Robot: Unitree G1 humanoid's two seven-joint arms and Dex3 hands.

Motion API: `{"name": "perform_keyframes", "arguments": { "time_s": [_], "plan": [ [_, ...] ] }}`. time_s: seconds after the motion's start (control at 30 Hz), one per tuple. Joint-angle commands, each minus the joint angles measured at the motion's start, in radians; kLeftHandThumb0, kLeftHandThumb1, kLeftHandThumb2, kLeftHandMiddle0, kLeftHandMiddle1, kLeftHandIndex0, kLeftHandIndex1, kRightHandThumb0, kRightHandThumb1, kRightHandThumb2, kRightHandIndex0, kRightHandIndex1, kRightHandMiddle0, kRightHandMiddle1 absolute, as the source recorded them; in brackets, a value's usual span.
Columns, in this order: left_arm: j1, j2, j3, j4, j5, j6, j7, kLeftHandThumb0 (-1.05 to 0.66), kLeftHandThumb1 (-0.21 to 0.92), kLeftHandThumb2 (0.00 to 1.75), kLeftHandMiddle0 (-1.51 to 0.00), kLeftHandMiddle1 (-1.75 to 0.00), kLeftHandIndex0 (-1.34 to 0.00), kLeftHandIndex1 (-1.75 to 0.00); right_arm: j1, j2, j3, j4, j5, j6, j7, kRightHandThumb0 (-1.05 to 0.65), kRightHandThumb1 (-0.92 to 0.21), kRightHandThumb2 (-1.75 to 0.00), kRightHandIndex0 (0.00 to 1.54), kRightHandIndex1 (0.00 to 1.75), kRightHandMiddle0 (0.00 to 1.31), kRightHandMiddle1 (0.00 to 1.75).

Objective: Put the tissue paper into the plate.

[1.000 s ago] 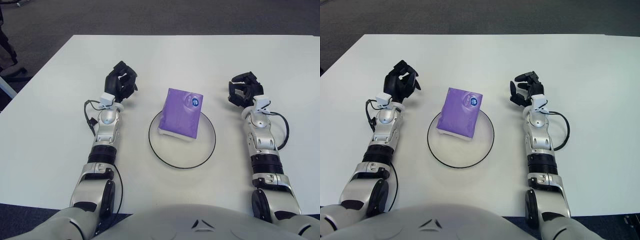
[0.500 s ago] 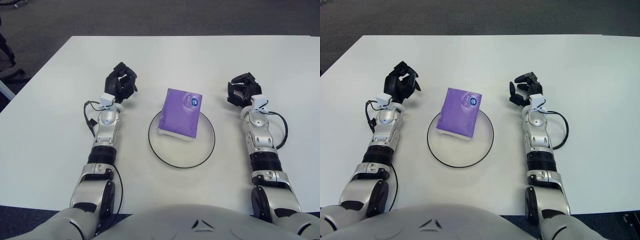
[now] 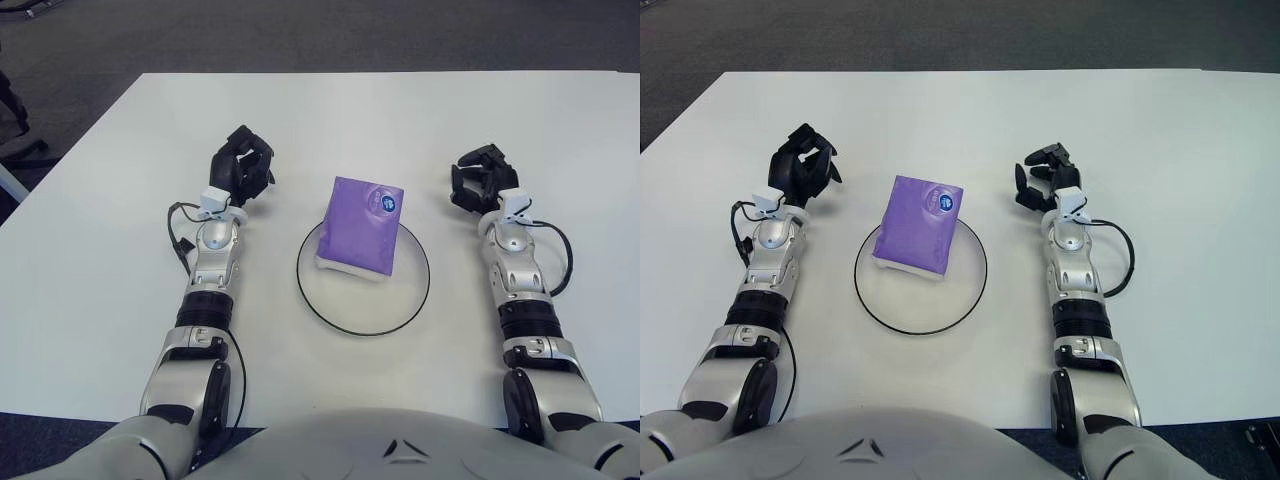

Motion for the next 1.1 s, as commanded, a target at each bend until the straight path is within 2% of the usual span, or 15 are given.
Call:
{"name": "perform_keyframes", "arguments": {
  "time_s": [0.0, 0.3, 0.77, 1.07],
  "plan": [
    [0.109, -0.044, -0.002, 0.075, -0.007, 0.001, 0.008, -0.34, 0.92, 0.42, -0.98, -1.75, -0.62, -1.75, 0.092, 0.026, 0.023, 0.080, -0.019, -0.003, 0.007, -0.01, -0.45, -1.08, 0.59, 1.52, 0.36, 1.75],
    [0.108, -0.042, -0.001, 0.082, -0.005, -0.002, 0.008, -0.35, 0.92, 0.42, -0.99, -1.75, -0.63, -1.75, 0.090, 0.015, 0.046, 0.106, -0.057, -0.056, -0.006, -0.01, -0.40, -1.16, 0.63, 1.55, 0.37, 1.75],
    [0.108, -0.041, -0.002, 0.083, -0.001, 0.000, 0.009, -0.35, 0.92, 0.42, -0.99, -1.75, -0.62, -1.75, 0.092, 0.016, 0.059, 0.147, -0.084, -0.170, -0.029, -0.01, -0.37, -1.19, 0.65, 1.55, 0.38, 1.75],
    [0.106, -0.038, -0.002, 0.088, 0.000, -0.001, 0.008, -0.35, 0.92, 0.42, -0.99, -1.75, -0.63, -1.75, 0.092, 0.020, 0.058, 0.149, -0.083, -0.183, -0.042, -0.01, -0.37, -1.20, 0.65, 1.55, 0.38, 1.75]
  ]
}}
